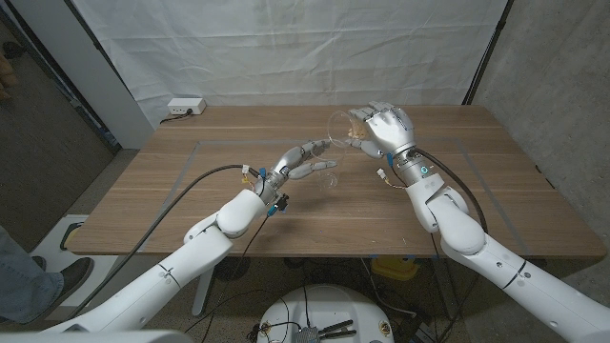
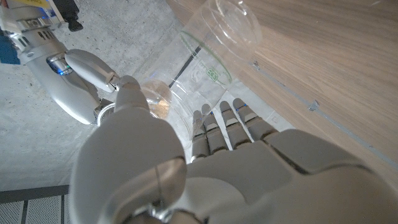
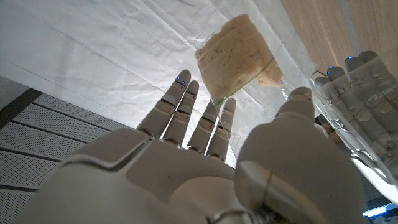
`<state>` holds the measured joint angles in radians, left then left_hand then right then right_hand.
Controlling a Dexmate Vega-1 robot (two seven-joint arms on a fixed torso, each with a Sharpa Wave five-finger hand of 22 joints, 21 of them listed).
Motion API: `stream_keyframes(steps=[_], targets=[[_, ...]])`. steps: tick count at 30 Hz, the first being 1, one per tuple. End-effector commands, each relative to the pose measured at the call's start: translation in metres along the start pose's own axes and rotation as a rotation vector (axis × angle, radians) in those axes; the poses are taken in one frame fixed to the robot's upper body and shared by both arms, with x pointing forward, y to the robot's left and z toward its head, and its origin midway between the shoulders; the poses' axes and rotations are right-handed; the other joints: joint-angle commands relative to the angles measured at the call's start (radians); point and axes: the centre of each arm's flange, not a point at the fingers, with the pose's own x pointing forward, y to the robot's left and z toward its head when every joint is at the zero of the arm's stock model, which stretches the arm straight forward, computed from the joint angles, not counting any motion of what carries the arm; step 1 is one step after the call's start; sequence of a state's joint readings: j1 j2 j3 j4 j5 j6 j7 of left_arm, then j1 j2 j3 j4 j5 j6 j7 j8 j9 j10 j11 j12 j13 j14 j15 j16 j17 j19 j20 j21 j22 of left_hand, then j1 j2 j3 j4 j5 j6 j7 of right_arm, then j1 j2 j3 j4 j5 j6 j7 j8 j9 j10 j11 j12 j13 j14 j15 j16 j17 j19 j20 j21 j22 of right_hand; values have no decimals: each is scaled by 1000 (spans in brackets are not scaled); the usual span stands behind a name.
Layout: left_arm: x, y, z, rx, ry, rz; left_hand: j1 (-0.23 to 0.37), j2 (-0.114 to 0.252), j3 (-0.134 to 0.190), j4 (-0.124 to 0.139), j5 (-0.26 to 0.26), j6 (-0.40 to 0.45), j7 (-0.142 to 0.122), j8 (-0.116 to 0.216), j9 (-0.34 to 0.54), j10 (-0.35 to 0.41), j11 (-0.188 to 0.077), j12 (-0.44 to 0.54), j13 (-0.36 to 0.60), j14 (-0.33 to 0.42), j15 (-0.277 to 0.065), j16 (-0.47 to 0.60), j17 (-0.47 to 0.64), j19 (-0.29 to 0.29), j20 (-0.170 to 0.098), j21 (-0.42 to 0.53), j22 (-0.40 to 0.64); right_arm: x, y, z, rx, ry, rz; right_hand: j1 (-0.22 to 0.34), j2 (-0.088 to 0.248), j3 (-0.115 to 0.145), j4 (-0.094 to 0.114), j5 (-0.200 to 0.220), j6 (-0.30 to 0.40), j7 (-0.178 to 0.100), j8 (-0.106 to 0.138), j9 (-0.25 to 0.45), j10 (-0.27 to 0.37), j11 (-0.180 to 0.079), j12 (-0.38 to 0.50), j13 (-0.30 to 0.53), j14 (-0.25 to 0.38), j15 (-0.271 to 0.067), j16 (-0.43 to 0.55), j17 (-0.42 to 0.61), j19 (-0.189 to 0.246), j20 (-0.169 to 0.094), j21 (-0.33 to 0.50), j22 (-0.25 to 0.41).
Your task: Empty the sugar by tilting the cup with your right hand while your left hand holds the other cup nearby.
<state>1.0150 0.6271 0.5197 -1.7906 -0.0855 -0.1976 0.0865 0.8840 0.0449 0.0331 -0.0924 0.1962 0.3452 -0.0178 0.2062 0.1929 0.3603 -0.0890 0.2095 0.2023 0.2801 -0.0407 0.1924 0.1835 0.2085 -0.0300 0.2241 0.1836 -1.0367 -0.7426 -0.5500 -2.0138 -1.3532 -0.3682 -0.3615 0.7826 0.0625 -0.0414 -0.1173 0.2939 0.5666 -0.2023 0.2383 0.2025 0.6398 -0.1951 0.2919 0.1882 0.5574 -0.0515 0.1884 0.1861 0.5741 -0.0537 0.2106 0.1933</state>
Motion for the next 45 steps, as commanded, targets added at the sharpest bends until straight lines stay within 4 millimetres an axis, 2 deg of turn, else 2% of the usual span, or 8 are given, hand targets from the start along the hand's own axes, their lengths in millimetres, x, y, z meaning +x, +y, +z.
stream_keyframes(steps=[1,24,28,45], targets=[[2,-2,3,-3,-19,-17,4,6,0,1,-1,10,0,5,6,4,2,0,2,4,-27,0,2,1,2,-6,4,4,7,2,-33,-15,-1,4,11,1,5,-5,25,-18,8,5,6,-8,-3,3,-9,-128,-1,3,-3,-66,-1,1],[-3,3,1,-50,-4,-32,5,8,-2,2,-1,12,2,5,6,6,-1,0,2,6,-25,1,2,2,4,-7,4,4,1,-2,-105,-70,-53,31,23,12,-6,-3,37,-19,7,5,6,-10,-7,3,-14,-136,-3,1,-13,-86,-3,2],[-3,6,0,-87,-5,-45,4,8,-3,3,-1,10,6,4,6,7,4,0,2,6,-23,1,2,1,6,-7,4,3,3,-2,-106,-74,-48,33,24,13,-7,-3,39,-19,8,5,5,-10,-8,3,-16,-137,-4,1,-16,-89,-4,2],[0,11,8,-57,-5,-49,6,10,-4,3,-1,11,8,4,6,6,7,-1,2,5,-20,0,2,1,9,-7,4,4,5,-2,-140,-110,-89,53,32,21,-14,-3,67,-20,13,6,-7,-12,-16,3,-35,-139,-10,0,-34,-96,-7,4]])
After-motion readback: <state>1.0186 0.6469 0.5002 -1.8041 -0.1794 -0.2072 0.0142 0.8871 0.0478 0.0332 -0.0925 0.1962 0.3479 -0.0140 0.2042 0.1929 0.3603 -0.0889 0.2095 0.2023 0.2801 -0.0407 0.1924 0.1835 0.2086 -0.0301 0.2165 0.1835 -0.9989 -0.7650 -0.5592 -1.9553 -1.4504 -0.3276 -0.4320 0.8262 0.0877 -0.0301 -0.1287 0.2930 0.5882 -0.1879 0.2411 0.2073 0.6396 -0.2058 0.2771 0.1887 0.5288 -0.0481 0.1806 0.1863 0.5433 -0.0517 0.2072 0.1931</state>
